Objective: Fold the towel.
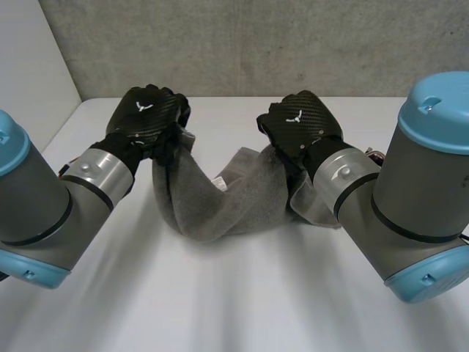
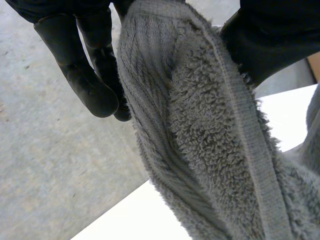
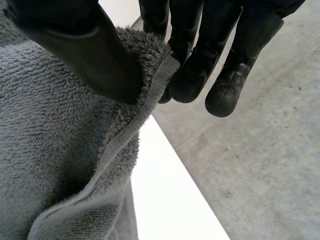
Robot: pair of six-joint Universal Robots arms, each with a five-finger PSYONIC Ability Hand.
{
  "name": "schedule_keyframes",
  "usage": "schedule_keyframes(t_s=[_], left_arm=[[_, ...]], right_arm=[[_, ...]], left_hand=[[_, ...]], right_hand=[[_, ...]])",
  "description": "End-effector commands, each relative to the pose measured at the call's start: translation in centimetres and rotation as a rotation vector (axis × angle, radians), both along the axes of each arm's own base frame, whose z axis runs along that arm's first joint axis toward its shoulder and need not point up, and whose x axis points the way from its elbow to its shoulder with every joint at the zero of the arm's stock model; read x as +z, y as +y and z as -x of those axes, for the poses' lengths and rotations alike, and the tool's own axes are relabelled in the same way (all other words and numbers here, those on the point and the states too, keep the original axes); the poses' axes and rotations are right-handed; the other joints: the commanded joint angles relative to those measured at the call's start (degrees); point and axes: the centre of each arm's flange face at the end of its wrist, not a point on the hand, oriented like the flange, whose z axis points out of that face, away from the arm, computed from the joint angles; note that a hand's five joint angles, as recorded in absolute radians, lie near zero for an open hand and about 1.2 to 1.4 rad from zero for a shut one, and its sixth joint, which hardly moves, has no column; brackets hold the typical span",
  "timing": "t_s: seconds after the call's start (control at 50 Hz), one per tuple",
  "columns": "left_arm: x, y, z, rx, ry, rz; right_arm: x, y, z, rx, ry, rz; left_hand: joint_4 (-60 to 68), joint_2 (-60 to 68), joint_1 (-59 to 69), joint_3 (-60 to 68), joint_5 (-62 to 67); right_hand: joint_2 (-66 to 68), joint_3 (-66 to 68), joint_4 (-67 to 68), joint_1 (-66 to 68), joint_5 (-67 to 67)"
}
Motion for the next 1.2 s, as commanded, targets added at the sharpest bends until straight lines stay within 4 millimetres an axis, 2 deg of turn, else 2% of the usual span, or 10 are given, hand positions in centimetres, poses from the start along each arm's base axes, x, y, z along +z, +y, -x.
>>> schedule_keyframes(t_s=[0.02, 0.34, 0.48, 0.52, 0.56, 0.62, 0.72, 0.86, 1.06, 1.2], left_arm=[[-1.3, -0.9, -1.7, 0.073, -0.023, -0.042], [-6.5, -3.3, -6.4, 0.223, -0.200, -0.136], [-6.8, -4.3, -8.1, 0.309, -0.235, -0.133], [-6.7, -4.4, -8.3, 0.322, -0.233, -0.134], [-6.3, -4.4, -8.2, 0.328, -0.221, -0.122], [-6.0, -4.4, -8.0, 0.326, -0.213, -0.116], [-3.3, -3.5, -6.3, 0.275, -0.115, -0.068], [-1.5, -1.5, -4.2, 0.187, -0.025, -0.051], [-2.6, 2.6, -0.3, -0.020, -0.052, -0.086], [-6.8, 2.9, 0.8, -0.130, -0.222, -0.154]], right_arm=[[0.5, 0.2, -0.2, 0.006, -0.002, 0.011], [-8.6, 6.5, -5.6, 0.355, 0.159, -0.242], [-9.0, 7.4, -6.7, 0.391, 0.175, -0.256], [-8.8, 7.4, -6.6, 0.389, 0.171, -0.256], [-7.8, 6.9, -6.3, 0.364, 0.138, -0.258], [-6.7, 7.0, -6.1, 0.352, 0.109, -0.255], [-2.8, 4.0, -2.9, 0.198, 0.016, -0.244], [-0.7, 1.4, 1.5, 0.036, -0.027, -0.231], [-3.7, -0.4, 5.7, -0.089, 0.012, -0.314], [-7.3, -0.6, 7.1, -0.118, 0.001, -0.316]], left_hand=[[-10.6, -13.6, -8.2, -12.0, -22.5], [-10.6, -13.6, -8.2, -12.0, -22.5], [-10.6, -13.6, -8.2, -12.0, -22.5], [-10.6, -13.6, -8.2, -12.0, -22.5], [-60.2, -63.3, -57.8, -61.7, -72.2], [-77.5, -80.5, -75.1, -78.9, -89.4], [-80.0, -83.1, -77.6, -81.4, -91.9], [-78.3, -81.4, -75.9, -79.8, -90.3], [-73.8, -76.8, -71.4, -75.2, -85.7], [-65.6, -68.6, -63.2, -67.0, -77.5]], right_hand=[[4.0, 2.6, 2.5, 3.5, 3.9], [4.0, 2.6, 2.5, 3.5, 3.9], [4.0, 2.6, 2.5, 3.5, 3.9], [-11.4, -12.8, -12.9, -12.0, -11.5], [-62.1, -63.6, -63.7, -62.7, -62.3], [-66.0, -67.4, -67.5, -66.5, -66.1], [-66.0, -67.4, -67.5, -66.5, -66.1], [-66.0, -67.4, -67.5, -66.5, -66.1], [-66.0, -67.4, -67.5, -66.5, -66.1], [-65.0, -66.5, -66.6, -65.6, -65.2]])
